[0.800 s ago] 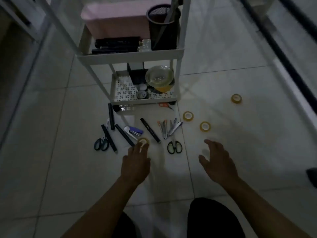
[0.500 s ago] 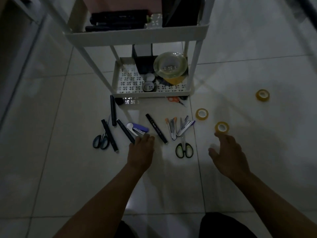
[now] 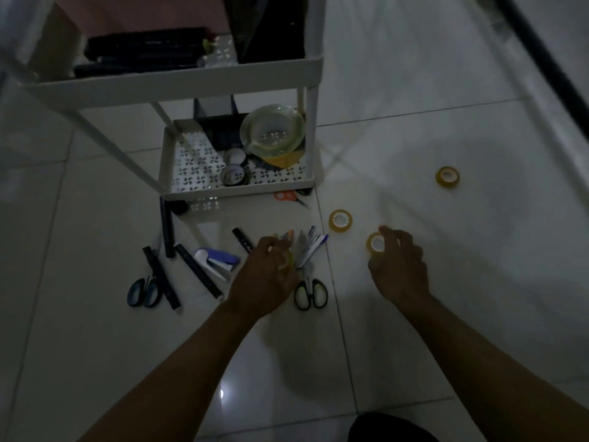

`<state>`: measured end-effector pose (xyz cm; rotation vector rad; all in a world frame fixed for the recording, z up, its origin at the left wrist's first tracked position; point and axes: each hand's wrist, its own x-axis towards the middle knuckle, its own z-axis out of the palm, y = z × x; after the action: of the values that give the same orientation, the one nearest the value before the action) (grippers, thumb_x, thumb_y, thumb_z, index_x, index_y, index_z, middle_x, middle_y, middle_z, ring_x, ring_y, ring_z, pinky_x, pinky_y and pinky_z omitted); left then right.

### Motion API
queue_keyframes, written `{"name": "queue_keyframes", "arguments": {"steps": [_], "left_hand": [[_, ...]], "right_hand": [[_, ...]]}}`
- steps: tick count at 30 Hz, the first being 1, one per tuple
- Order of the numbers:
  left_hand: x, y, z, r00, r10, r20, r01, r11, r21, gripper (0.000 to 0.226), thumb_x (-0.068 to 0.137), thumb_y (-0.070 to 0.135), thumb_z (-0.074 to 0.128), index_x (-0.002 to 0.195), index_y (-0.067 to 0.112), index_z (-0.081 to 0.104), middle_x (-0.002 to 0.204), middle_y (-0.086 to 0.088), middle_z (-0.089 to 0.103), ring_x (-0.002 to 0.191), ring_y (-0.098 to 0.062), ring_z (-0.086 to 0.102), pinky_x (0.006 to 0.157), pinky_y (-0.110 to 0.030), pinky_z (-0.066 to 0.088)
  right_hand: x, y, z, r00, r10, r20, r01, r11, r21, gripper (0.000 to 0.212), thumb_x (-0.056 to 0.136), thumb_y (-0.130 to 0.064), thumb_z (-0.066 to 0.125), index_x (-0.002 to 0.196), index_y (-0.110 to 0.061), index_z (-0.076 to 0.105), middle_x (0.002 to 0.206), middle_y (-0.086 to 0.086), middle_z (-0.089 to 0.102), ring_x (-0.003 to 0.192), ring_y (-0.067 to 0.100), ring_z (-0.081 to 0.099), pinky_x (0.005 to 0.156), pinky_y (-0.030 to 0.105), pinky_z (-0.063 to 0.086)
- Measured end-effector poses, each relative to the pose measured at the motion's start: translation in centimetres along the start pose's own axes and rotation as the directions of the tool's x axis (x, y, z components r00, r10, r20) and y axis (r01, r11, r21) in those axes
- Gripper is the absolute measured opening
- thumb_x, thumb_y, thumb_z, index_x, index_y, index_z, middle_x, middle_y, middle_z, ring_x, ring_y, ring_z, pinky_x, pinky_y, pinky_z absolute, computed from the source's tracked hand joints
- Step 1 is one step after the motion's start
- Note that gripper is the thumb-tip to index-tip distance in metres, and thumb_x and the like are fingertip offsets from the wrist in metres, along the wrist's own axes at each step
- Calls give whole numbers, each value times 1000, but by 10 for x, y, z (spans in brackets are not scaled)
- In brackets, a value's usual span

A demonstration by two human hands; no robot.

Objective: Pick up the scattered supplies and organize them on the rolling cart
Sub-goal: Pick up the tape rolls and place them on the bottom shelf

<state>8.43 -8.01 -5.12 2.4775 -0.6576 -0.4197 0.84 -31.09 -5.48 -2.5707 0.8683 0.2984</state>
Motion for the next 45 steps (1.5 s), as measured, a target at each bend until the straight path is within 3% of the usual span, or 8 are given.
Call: {"name": "queue_keyframes", "arguments": {"steps": [2,5,8,15,25,32,40,45], "left_hand": [[19,19,8,999,-34,7,34,999,-8,45,88,23,62,131,18,51,132,-7,47,111,-23,53,90,-32,48],[44,34,25,988,154,25,-155,985,70,40,86,18,64,124,8,56,124,-14,52,101,-25,56,81,-36,51],[68,41,36,993,103,58,-108,991,85,48,90,30,59,133,11,51,131,-12,49,99,-33,61,81,-44,53],[117,69,61,984,162,74,-172,973,155,46,89,20,61,132,8,54,130,-15,52,103,-36,60,84,-43,53],[137,73,75,989,63,133,-79,989,123,44,89,16,63,132,12,53,135,-13,50,118,-35,47,95,-43,47],[166,119,80,987,149,54,-151,987,44,39,93,18,61,132,18,58,136,-14,46,120,-34,46,97,-42,47],[203,148,116,984,146,106,-162,973,163,30,95,19,55,124,13,60,133,-15,49,121,-37,46,90,-48,52],[201,146,122,971,176,160,-215,936,279,33,95,16,51,127,20,59,132,-13,49,119,-38,46,84,-46,55]], "right_hand": [[15,4,1,1000,-8,29,8,1000,-16,62,89,-26,56,145,-23,31,148,8,29,122,38,38,93,46,41],[28,13,10,995,-77,68,79,996,-36,54,92,-31,54,142,-30,35,147,5,31,123,35,37,95,44,39],[33,24,19,989,-141,48,142,990,-21,46,93,-34,53,137,-28,44,137,6,41,117,32,41,91,41,41],[64,57,-4,997,-68,-48,75,983,166,47,91,-32,59,136,-21,50,131,9,45,116,34,43,95,44,44],[106,72,-31,987,-12,-159,42,982,184,45,89,-30,62,132,-21,53,133,9,44,118,33,41,91,42,47],[157,89,-65,970,39,-239,-18,996,89,45,89,-32,60,132,-23,51,133,12,42,114,38,42,90,47,46],[209,113,-74,994,55,-96,-44,993,111,47,90,-26,52,136,-20,43,138,14,37,121,38,36,95,44,41],[206,117,-72,998,-50,-37,51,998,26,50,92,-29,52,140,-28,38,137,14,37,119,37,38,92,44,43]]}}
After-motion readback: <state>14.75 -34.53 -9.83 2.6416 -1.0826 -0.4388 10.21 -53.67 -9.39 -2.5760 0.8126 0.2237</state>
